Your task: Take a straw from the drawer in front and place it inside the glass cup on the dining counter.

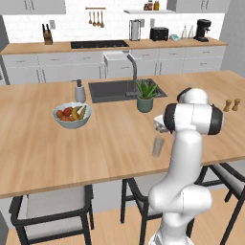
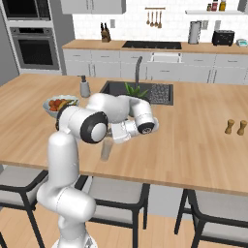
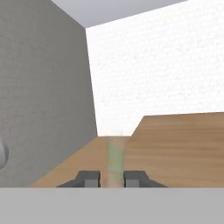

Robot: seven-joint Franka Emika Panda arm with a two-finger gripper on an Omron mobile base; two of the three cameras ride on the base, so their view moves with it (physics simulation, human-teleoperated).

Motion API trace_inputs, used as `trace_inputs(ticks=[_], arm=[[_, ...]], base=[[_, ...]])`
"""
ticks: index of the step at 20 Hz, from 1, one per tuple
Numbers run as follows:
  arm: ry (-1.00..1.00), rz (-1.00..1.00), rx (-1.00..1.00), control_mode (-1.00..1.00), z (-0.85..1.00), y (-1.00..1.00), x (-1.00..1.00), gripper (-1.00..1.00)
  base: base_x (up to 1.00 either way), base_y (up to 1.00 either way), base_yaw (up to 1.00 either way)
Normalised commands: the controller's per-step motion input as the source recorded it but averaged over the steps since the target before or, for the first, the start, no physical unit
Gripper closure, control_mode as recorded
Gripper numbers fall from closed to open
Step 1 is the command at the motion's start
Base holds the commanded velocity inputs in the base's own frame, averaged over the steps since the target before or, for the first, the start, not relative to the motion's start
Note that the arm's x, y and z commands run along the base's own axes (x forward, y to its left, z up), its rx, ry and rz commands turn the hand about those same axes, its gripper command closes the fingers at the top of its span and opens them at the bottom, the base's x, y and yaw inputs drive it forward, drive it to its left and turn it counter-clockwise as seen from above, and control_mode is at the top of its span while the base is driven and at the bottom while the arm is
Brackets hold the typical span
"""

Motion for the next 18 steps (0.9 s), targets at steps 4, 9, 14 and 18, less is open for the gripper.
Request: trace_inputs(ticks=[4, 9, 14, 18], arm=[[-0.06, 0.00, -0.02, -1.00, 0.00, 0.04, -0.06, -1.00], [-0.08, 0.00, -0.01, -1.00, 0.00, 0.06, -0.13, -1.00], [-0.10, 0.00, -0.01, -1.00, 0.05, 0.00, -0.09, -1.00], [-0.27, 0.00, -0.10, -1.00, 0.56, -0.01, -0.20, -1.00]], base=[[0.00, 0.00, 0.00], [0.00, 0.00, 0.00], [0.00, 0.00, 0.00], [0.00, 0.00, 0.00]])
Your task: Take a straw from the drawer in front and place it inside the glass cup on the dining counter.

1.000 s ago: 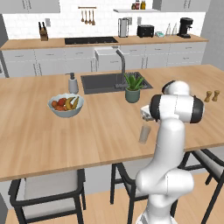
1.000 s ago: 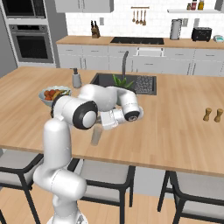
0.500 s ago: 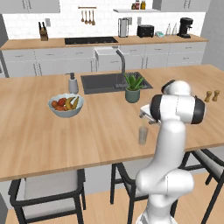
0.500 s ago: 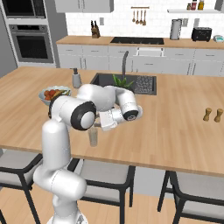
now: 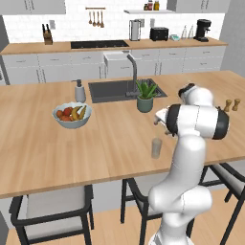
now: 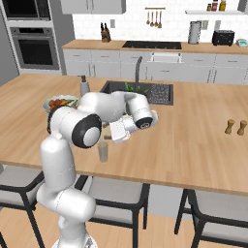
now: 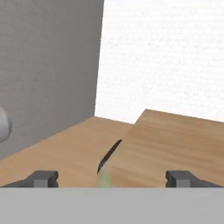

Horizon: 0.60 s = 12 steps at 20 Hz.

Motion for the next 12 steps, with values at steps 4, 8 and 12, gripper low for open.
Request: trace_inputs(ticks=[4, 8, 12], arm=[[-0.47, 0.00, -0.22, -1.00, 0.88, 0.00, -0.24, -1.00], [-0.53, 0.00, -0.29, -1.00, 0.74, 0.02, -0.34, -1.00], [-0.61, 0.00, -0.39, -1.00, 0.31, 0.28, -0.68, -1.00]], base=[[0.00, 0.00, 0.00], [0.00, 0.00, 0.00], [0.00, 0.00, 0.00]])
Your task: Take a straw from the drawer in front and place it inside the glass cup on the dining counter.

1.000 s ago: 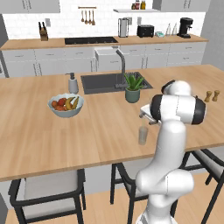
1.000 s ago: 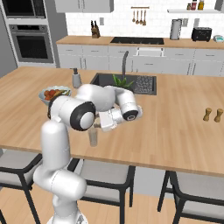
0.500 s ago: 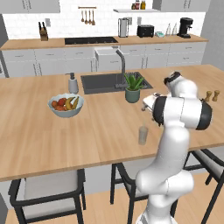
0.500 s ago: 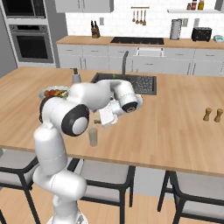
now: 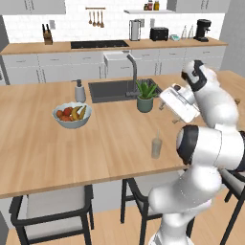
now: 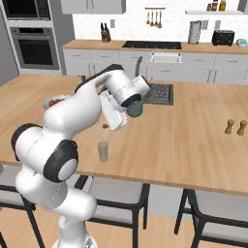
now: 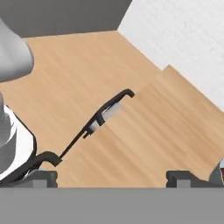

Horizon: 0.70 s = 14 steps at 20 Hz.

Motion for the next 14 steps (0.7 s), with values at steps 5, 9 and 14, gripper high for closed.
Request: trace_inputs(ticks=[5, 9, 14], arm=[[-0.63, 0.01, -0.45, -1.00, 0.01, 0.56, -0.82, -1.00], [-0.54, 0.07, -0.43, -1.00, 0.00, 0.65, -0.60, -1.00], [-0.25, 0.12, -0.28, -1.00, 0.00, 0.53, -0.19, -1.00]], base=[[0.00, 0.00, 0.00], [0.00, 0.00, 0.00], [0.00, 0.00, 0.00]])
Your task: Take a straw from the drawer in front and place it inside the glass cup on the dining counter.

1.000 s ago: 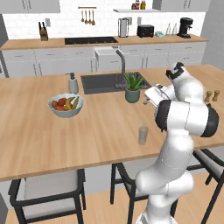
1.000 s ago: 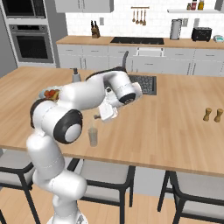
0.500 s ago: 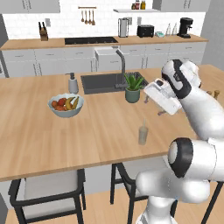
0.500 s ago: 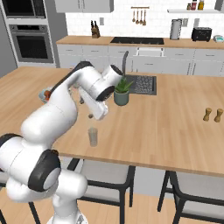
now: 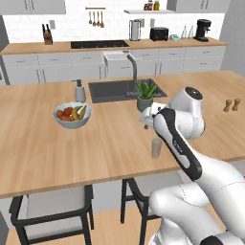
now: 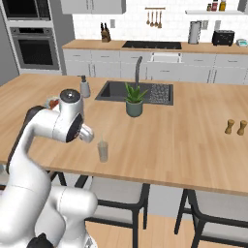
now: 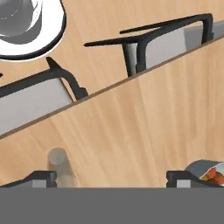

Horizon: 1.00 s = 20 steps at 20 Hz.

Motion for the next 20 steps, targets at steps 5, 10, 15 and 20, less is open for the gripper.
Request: trace_inputs(ticks=[5, 10, 15, 20], arm=[[0.10, 0.16, -0.07, -1.00, 0.00, 0.41, 0.00, -1.00], [0.25, 0.16, -0.06, -1.00, 0.00, 0.51, 0.00, -1.00], [0.18, 0.12, -0.17, -1.00, 0.00, 0.83, -0.09, -1.00], [0.01, 0.06, -0.24, -1.00, 0.00, 0.78, -0.52, -1.00]], base=[[0.00, 0.00, 0.00], [0.00, 0.00, 0.00], [0.00, 0.00, 0.00], [0.00, 0.00, 0.00]])
